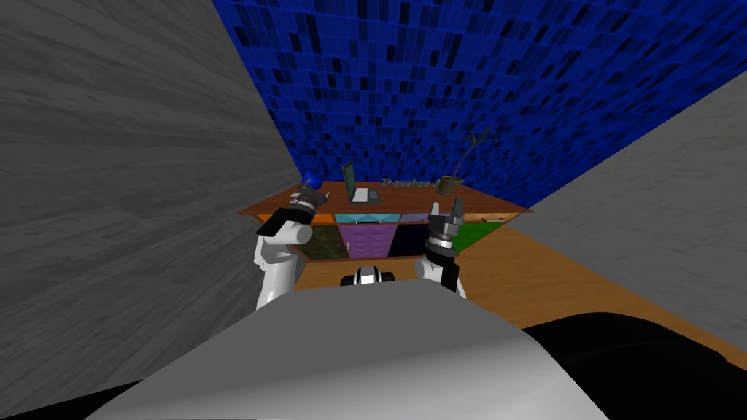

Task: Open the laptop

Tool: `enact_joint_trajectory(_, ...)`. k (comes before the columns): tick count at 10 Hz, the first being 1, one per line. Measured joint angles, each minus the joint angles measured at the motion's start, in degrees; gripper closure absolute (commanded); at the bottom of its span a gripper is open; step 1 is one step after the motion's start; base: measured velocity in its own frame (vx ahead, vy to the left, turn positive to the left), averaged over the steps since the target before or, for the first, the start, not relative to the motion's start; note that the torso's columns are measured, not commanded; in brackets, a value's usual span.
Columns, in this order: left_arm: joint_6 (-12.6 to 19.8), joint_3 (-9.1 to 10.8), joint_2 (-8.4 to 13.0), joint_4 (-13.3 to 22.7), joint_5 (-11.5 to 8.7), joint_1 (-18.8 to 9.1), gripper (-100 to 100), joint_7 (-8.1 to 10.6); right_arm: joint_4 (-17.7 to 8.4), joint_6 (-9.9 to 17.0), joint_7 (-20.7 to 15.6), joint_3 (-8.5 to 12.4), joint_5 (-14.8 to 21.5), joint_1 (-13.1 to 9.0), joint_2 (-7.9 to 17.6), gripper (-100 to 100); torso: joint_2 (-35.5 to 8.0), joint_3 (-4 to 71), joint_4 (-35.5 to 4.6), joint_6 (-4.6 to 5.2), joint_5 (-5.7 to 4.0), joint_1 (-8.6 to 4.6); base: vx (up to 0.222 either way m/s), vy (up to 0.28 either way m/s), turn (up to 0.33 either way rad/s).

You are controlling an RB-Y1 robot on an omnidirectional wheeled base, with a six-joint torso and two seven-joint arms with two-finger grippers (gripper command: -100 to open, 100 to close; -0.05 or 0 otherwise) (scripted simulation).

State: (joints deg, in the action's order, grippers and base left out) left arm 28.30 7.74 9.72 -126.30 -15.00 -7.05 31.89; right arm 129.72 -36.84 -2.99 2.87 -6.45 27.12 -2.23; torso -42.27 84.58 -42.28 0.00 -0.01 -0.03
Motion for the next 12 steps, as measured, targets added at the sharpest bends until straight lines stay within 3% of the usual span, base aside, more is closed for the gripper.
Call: enact_joint_trajectory(12,16.58,2.12,0.86,2.50,-2.40,-11.28,-100,6.60,0.00,0.00,0.00,0.00,0.00,0.00,0.00,0,0.04,0.02,0.01,0.00,-0.01,-0.03,0.025,-0.068,0.063)
